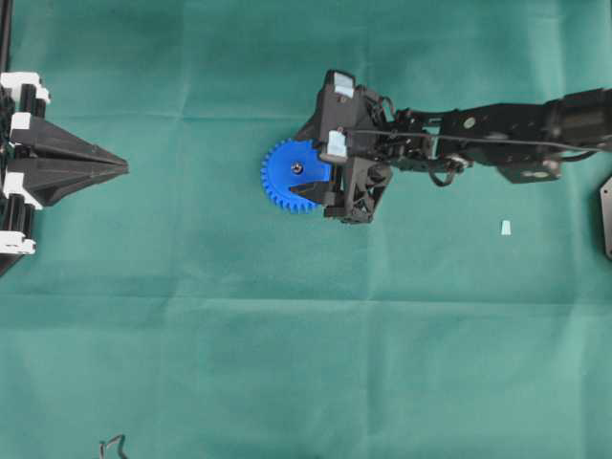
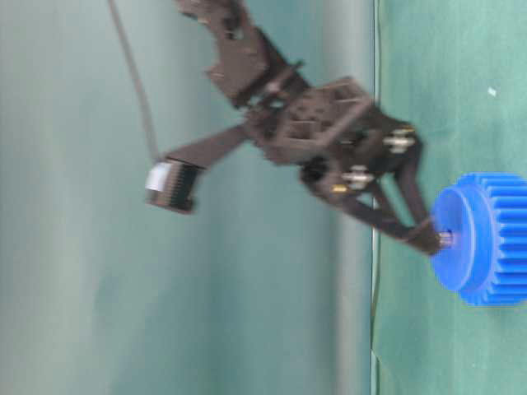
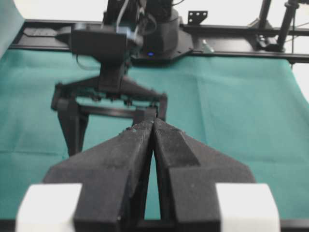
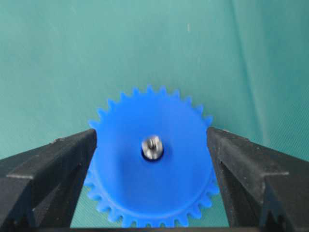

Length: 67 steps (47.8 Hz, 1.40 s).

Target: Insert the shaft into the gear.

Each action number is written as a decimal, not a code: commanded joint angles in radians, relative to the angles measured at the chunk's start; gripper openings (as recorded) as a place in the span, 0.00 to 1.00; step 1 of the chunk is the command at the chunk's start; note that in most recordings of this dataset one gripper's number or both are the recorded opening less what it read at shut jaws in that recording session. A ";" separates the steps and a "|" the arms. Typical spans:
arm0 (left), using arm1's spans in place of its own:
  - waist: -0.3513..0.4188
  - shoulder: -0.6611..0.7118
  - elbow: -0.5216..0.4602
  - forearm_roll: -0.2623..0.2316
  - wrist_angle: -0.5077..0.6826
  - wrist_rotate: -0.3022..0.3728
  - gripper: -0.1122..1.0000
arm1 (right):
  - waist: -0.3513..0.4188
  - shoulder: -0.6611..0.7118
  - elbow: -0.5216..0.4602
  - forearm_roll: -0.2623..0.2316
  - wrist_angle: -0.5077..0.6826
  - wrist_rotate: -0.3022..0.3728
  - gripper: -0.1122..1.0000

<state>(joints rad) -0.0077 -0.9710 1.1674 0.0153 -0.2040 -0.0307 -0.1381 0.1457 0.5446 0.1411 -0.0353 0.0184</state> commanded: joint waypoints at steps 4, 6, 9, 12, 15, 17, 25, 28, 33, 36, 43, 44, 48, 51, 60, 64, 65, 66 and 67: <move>0.000 0.003 -0.028 0.002 -0.005 0.000 0.10 | 0.000 -0.109 -0.023 -0.002 0.040 -0.002 0.95; 0.000 0.003 -0.028 0.002 -0.005 0.000 0.10 | 0.000 -0.133 -0.020 -0.003 0.049 -0.002 0.95; 0.000 0.003 -0.028 0.002 -0.005 0.000 0.10 | 0.000 -0.172 -0.015 -0.003 0.060 -0.002 0.95; 0.000 0.003 -0.028 0.002 -0.005 0.000 0.10 | 0.000 -0.202 -0.009 -0.005 0.061 -0.003 0.95; 0.000 0.003 -0.028 0.002 -0.005 0.000 0.10 | 0.000 -0.227 0.000 -0.008 0.060 -0.002 0.95; 0.000 0.003 -0.028 0.002 -0.005 0.000 0.10 | 0.000 -0.238 0.006 -0.009 0.058 -0.003 0.95; 0.000 0.003 -0.028 0.002 -0.005 0.000 0.10 | 0.000 -0.253 0.025 -0.012 0.057 -0.003 0.95; 0.000 0.003 -0.028 0.002 -0.005 0.000 0.10 | 0.000 -0.262 0.031 -0.011 0.057 -0.002 0.95; -0.002 0.003 -0.028 0.002 -0.005 0.000 0.10 | 0.000 -0.296 0.055 -0.012 0.057 -0.002 0.95; 0.000 0.003 -0.028 0.002 -0.005 0.000 0.10 | 0.000 -0.325 0.077 -0.011 0.054 -0.002 0.95; 0.000 0.003 -0.028 0.002 -0.005 0.000 0.10 | 0.000 -0.428 0.153 -0.012 0.026 -0.002 0.95; 0.000 0.003 -0.028 0.002 -0.005 0.000 0.10 | 0.002 -0.443 0.167 -0.012 0.021 -0.002 0.95; -0.002 0.003 -0.028 0.002 -0.005 0.000 0.10 | 0.000 -0.515 0.219 -0.012 0.000 -0.002 0.95; 0.000 0.003 -0.029 0.002 -0.006 0.000 0.10 | 0.000 -0.574 0.262 -0.012 -0.012 -0.003 0.95; 0.000 0.000 -0.034 0.002 -0.009 0.000 0.10 | 0.000 -0.778 0.391 -0.014 -0.012 -0.005 0.95; 0.000 0.000 -0.034 0.002 -0.009 0.000 0.10 | 0.000 -0.854 0.440 -0.014 -0.012 -0.005 0.95; 0.000 0.000 -0.034 0.002 -0.009 0.000 0.10 | 0.000 -0.871 0.453 -0.014 -0.012 -0.005 0.95; 0.000 0.000 -0.034 0.002 -0.008 0.000 0.10 | 0.000 -0.891 0.462 -0.014 -0.012 -0.005 0.95; -0.002 0.000 -0.034 0.002 -0.009 0.000 0.10 | 0.000 -0.908 0.472 -0.014 -0.011 -0.005 0.95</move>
<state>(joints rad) -0.0077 -0.9741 1.1612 0.0153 -0.2056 -0.0307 -0.1381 -0.7010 0.9940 0.1304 -0.0383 0.0153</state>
